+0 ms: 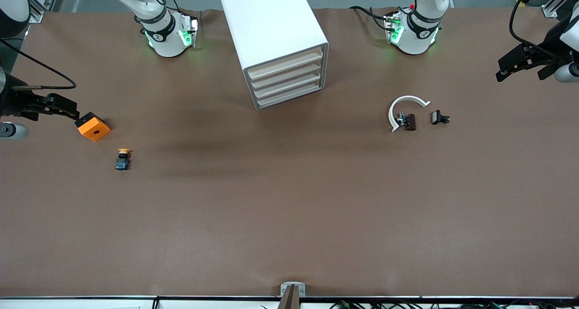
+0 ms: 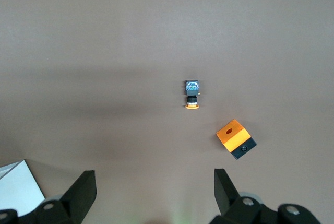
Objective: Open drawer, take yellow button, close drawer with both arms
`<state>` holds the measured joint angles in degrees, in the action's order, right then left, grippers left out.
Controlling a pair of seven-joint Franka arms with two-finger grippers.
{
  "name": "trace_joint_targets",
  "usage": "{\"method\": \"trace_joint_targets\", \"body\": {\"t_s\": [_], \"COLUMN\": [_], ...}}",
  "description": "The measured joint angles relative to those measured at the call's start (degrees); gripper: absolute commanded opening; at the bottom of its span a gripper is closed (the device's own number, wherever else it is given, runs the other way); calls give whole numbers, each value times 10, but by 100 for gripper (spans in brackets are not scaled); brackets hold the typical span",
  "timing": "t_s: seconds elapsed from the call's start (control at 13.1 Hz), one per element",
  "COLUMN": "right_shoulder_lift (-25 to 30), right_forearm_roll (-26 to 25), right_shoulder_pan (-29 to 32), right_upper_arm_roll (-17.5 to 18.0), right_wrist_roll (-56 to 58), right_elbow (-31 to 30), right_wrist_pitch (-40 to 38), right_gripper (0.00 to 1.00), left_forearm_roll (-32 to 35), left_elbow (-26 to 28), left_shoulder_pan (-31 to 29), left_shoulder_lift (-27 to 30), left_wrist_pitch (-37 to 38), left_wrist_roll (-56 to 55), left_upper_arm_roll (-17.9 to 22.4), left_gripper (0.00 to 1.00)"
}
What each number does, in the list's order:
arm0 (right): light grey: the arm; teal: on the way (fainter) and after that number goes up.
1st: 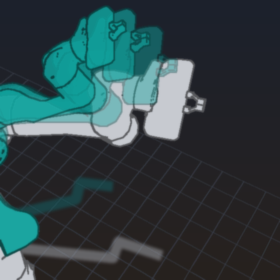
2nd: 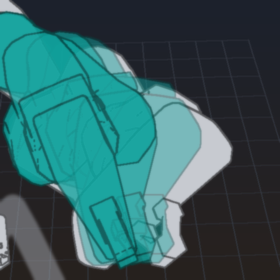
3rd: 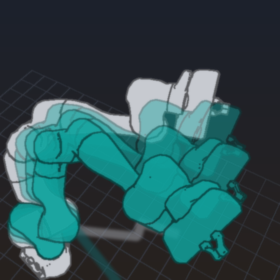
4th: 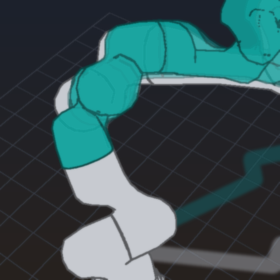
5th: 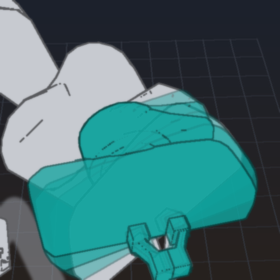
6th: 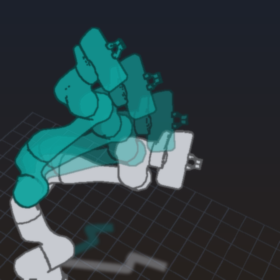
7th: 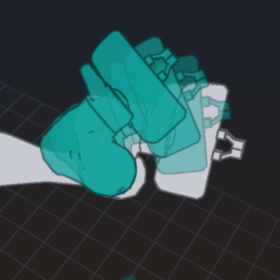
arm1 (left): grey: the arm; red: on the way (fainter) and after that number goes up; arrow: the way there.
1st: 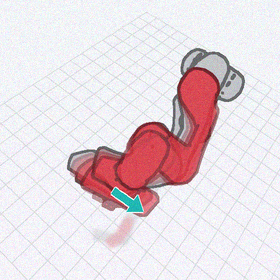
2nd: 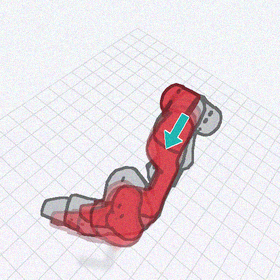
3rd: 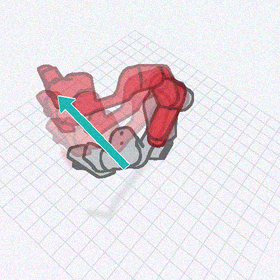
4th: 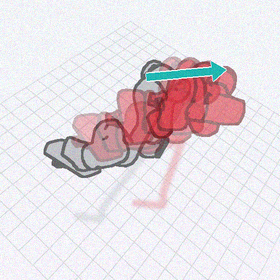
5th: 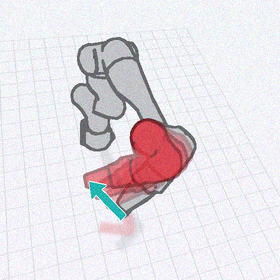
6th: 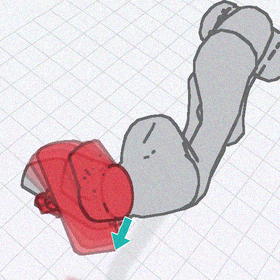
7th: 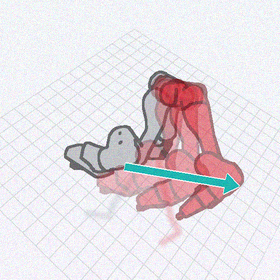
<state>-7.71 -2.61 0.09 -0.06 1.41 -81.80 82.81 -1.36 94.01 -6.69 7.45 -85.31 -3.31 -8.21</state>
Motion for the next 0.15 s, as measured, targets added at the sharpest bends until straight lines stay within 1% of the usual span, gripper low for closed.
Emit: {"method": "trace_joint_targets", "body": {"t_s": [0.15], "right_shoulder_lift": [0], "right_forearm_roll": [0], "right_shoulder_pan": [1], "right_upper_arm_roll": [-2], "right_wrist_roll": [0], "right_elbow": [0], "right_wrist_pitch": [1], "right_gripper": [100], "left_forearm_roll": [0], "left_elbow": [-4], "left_shoulder_pan": [0], "left_shoulder_lift": [-2], "left_wrist_pitch": [0], "left_wrist_roll": [0], "left_upper_arm_roll": [0], "left_gripper": [100]}}
